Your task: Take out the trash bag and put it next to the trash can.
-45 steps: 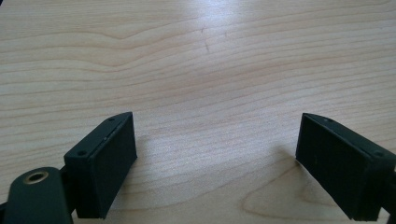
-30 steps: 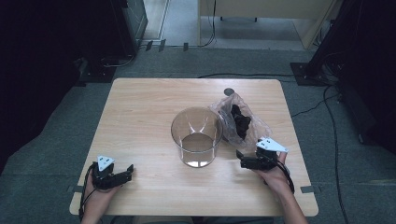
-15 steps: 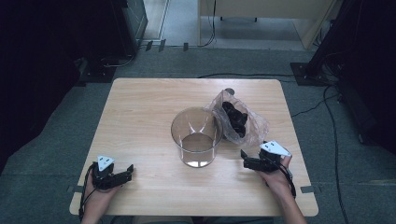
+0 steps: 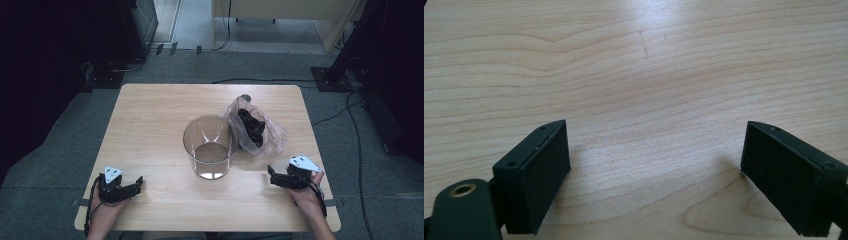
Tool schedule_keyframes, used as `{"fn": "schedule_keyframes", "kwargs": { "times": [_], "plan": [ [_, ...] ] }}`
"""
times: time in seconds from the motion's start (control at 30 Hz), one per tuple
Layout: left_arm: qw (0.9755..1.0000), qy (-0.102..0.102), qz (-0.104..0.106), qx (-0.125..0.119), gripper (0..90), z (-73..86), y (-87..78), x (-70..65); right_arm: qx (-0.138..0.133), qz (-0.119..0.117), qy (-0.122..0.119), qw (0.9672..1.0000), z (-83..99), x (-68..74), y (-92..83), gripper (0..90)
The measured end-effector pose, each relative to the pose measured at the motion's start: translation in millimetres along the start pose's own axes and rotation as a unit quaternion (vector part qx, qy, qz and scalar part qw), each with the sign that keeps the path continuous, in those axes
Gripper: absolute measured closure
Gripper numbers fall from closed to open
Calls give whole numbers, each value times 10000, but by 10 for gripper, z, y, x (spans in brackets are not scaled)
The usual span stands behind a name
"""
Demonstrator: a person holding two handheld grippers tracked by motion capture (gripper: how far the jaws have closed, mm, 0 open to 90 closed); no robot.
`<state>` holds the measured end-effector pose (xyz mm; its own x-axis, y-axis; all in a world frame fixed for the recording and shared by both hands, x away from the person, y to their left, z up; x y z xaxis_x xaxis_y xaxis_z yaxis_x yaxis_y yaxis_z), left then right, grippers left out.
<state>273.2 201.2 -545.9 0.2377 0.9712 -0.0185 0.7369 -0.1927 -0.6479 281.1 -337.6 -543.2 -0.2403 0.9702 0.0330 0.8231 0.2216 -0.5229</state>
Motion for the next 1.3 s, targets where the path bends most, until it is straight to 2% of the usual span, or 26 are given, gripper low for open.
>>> {"fn": "schedule_keyframes", "kwargs": {
  "times": [0.3, 0.5, 0.7, 0.83, 1.2, 1.3],
  "plan": [
    [10000, 8, -9, -1, 122, 0, 1, -2, 300, 155, 5, 9994, 130, -90, -148, 0],
    [10000, 13, -12, 0, 122, 0, 2, -2, 550, 323, 127, 9979, 219, -175, -236, 0],
    [10000, 1, -8, -1, 122, 1, 1, -2, 701, 350, 189, 9967, 281, -218, -303, 0],
    [10000, -2, -1, -3, 122, 1, 0, 0, 928, 395, 189, 9947, 342, -259, -345, 0],
    [10000, -12, 12, -8, 122, 0, -1, 3, 940, 402, 234, 9945, 440, -315, -502, 0],
    [10000, 45, -4, 10, 122, 0, 1, -1, 941, 402, 237, 9945, 443, -316, -507, 0]
  ]
}}
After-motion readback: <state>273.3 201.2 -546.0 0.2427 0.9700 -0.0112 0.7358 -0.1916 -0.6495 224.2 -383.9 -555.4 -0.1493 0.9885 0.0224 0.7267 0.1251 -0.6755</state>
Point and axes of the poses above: each handheld gripper's, and its own axes: y roughly forward along the jaws, z roughly out of its underside, x roughly to its left, the point moved 4 cm from there along y, roughly forward along the jaws, and after that the axes turned 2 degrees about -x, right-handed, at the moved point
